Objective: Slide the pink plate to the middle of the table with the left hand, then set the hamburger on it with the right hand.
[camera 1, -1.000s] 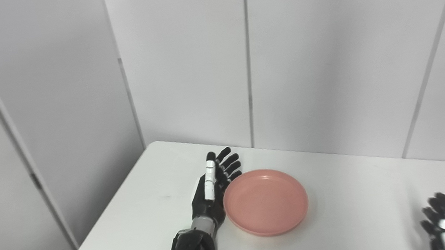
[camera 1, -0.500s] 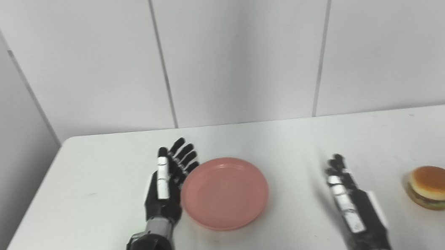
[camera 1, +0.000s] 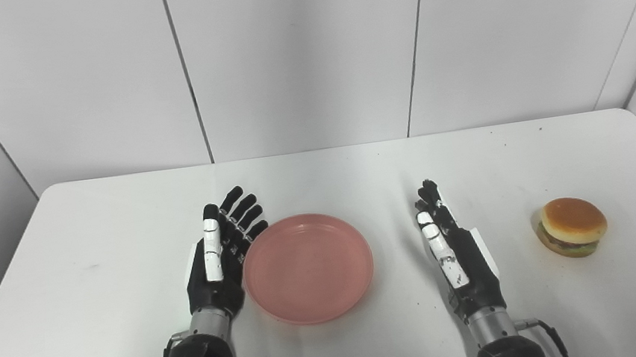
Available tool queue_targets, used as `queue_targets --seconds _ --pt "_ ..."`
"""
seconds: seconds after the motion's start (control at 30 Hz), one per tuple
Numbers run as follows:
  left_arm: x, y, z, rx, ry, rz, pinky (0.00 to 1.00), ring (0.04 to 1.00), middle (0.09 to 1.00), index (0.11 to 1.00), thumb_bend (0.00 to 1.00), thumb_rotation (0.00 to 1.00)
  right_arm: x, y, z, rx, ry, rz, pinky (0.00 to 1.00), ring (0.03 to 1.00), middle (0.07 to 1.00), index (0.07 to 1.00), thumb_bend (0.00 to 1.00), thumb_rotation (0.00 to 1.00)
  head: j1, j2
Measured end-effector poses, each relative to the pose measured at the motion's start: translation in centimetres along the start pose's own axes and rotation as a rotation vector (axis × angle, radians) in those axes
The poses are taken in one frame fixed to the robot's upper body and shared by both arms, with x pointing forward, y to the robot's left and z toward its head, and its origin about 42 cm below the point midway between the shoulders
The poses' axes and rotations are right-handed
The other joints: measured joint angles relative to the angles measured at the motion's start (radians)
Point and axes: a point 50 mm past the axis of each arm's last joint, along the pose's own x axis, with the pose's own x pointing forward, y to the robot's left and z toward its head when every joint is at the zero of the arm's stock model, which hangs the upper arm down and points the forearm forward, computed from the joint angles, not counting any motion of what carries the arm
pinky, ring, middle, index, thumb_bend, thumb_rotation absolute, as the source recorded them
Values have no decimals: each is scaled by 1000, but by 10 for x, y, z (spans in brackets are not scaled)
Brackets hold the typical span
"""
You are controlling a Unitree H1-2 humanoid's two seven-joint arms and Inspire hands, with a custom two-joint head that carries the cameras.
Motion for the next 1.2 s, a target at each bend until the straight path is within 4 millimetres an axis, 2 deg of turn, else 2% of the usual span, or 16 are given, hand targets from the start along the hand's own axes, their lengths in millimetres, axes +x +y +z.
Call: queue_targets --seconds 0.27,0.53,0.57,0.63,0.67,0.7,0.73,0.87,0.9,0.97,1.07,1.2 --pt "-11 -23 -8 23 3 -28 893 917 915 911 767 922 1 -6 1 14 -3 -11 1000 979 987 1000 579 819 14 2" --pt "-12 -33 -11 40 -4 -32 925 929 926 919 754 892 1 -13 2 -9 -6 -18 1000 980 983 1000 610 820 -21 -9" --pt "-12 -33 -12 39 -7 -30 920 939 937 929 753 895 0 -16 2 -20 -10 -23 1000 967 970 992 597 794 -21 -9" --pt "-12 -36 -12 39 -22 -24 919 950 949 941 749 900 1 -23 4 -61 -27 -26 1000 964 961 982 633 781 -31 -9" --pt "-12 -38 -13 45 -27 -22 927 962 961 955 744 918 1 -28 6 -96 -35 -20 996 953 944 967 646 743 -40 -14" --pt "-11 -40 -15 53 -29 -23 940 975 974 972 737 963 2 -35 9 -128 -41 -13 936 918 915 956 660 678 -40 -14" --pt "-11 -41 -15 69 -37 -27 942 977 976 975 736 969 4 -47 14 -164 -54 -8 924 912 910 955 663 668 -40 -14" --pt "-11 -47 -17 124 -54 -42 971 995 990 994 698 999 13 -94 39 -356 -114 -39 744 809 837 919 678 630 -44 -20" --pt "-11 -49 -17 137 -61 -45 977 997 992 996 689 1000 13 -105 52 -428 -139 -50 722 792 829 912 684 615 -44 -21" --pt "-11 -51 -17 166 -75 -38 997 1000 993 996 673 1000 11 -116 78 -522 -190 -71 737 793 832 896 700 529 -44 -26" --pt "-11 -53 -18 199 -87 -29 1000 1000 993 997 680 1000 12 -123 119 -621 -260 -93 749 808 838 897 710 484 -47 -32" --pt "-12 -54 -19 205 -87 -14 1000 991 982 987 659 1000 11 -136 144 -737 -216 -97 632 788 822 883 766 406 -58 -34"
